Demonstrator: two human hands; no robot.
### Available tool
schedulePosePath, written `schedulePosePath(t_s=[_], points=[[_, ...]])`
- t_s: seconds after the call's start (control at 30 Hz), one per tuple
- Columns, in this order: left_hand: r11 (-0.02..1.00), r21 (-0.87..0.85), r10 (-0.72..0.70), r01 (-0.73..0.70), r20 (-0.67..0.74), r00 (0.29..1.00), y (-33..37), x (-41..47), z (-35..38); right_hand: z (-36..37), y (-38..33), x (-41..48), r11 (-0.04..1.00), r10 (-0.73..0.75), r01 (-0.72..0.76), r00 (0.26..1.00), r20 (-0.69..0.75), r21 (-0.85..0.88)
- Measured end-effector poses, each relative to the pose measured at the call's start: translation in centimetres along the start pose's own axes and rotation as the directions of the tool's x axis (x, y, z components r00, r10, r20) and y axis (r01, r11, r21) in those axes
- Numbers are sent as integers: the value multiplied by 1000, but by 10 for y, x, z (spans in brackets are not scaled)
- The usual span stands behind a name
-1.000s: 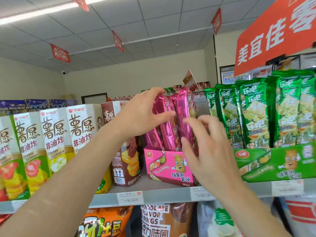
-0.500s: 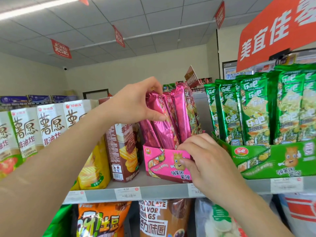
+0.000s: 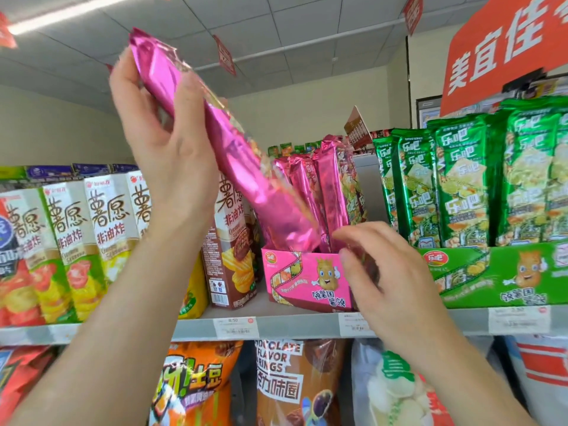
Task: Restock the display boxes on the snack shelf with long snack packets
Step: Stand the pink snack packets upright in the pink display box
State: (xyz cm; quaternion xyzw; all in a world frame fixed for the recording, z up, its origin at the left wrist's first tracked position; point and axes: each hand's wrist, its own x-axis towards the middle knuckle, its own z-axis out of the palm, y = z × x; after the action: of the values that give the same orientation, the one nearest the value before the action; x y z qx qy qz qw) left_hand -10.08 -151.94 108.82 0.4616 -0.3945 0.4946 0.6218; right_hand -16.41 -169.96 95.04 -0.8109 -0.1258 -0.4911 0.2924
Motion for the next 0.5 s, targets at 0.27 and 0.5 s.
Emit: schedulePosePath(t_s=[0.27,0.5], points=[[962,-78,-256,262,80,963,21,-89,-4,11,-30,-43,592,64,-408,883,464,695],[832,-260,-509,490,-7,861,28,-114,-21,19,-49,-78,531,160,-465,876,455,708]])
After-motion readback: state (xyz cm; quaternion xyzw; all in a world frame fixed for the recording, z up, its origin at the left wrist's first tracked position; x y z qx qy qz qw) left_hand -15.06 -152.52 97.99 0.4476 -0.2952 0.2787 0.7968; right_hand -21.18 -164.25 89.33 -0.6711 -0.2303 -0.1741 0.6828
